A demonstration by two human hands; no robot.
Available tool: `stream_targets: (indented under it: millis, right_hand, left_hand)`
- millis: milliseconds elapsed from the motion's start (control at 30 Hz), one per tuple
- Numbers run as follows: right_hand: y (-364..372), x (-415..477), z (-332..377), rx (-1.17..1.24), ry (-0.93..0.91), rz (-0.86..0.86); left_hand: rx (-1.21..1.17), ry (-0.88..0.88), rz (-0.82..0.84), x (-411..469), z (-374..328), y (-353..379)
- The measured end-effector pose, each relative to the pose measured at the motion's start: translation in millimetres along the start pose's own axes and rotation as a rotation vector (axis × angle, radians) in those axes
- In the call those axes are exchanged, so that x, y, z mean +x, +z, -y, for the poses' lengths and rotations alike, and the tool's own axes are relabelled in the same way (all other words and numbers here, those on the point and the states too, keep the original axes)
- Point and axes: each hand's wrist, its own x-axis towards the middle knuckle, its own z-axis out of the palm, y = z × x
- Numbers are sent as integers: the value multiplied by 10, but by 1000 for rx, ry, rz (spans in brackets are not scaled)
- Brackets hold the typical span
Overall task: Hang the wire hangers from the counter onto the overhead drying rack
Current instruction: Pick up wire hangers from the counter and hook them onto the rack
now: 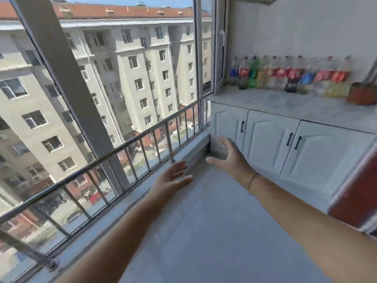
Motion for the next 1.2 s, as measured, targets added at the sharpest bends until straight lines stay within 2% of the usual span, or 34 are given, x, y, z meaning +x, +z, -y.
stream_targets:
  millis: [367,733,1033,1200]
  right_hand:
    - [-1331,523,-1032,34,203,-237]
    - [-2563,1696,-2027,-36,336,-469]
    - [-3470,2410,-2722,-10,410,-608]
    - [-3993,2963,-3218,28,417,-621]
  left_hand:
    - [3,-10,246,1694,18,1227]
    - [-31,14,437,3874,-130,2198]
    - [-25,13,560,5325,-216,3137]
    - [-19,14,556,6061,-252,3728]
